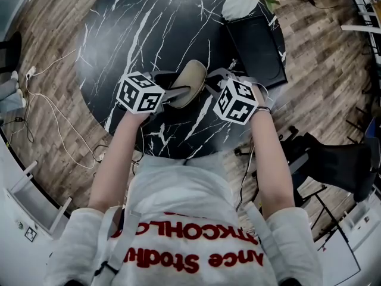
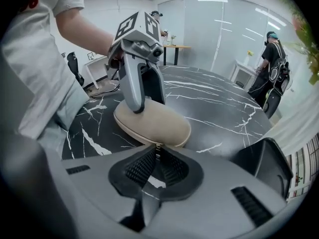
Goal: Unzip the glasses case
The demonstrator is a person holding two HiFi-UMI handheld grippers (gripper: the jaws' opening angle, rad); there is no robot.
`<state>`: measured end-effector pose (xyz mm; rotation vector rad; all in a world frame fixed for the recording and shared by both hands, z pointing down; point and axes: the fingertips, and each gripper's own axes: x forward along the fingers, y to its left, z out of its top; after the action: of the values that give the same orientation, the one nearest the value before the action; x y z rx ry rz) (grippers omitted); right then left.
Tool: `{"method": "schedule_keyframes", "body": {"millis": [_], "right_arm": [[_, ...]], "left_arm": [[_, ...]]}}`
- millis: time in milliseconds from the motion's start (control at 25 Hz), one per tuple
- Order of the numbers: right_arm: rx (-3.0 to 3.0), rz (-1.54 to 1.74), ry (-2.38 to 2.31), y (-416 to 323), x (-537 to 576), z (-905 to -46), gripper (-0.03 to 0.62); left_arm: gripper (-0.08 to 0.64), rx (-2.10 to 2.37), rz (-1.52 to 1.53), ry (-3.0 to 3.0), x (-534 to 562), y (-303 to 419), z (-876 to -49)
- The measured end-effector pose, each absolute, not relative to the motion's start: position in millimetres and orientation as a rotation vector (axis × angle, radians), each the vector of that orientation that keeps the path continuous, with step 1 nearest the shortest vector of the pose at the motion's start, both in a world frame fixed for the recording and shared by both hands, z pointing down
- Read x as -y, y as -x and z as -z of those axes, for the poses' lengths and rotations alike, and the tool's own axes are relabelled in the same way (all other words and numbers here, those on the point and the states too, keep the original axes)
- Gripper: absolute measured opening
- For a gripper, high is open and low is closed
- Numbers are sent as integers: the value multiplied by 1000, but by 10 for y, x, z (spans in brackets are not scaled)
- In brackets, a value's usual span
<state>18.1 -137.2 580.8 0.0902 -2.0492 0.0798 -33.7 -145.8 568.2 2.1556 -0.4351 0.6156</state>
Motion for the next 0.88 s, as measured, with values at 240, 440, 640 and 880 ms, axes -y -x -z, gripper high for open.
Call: {"method": "schedule_keyframes", "body": {"millis": [240,440,640,880], "right_arm": [[2127,-153,-140,-95,1203,-5775,32],[2170,-204,-169,24,1031,-5753,32],[2215,-269,-226,112,900,-5753,32],[2238,-291,-241,210,769,-5744,31]], "left_arm": [[252,432,-589,-2135,1467,347,-5691],[252,434,-578,-2133,1468,361,-5683],[252,430,-574,-2130,1466,362,-5689],[252,433,-555,-2120,1467,365,-5685]]}}
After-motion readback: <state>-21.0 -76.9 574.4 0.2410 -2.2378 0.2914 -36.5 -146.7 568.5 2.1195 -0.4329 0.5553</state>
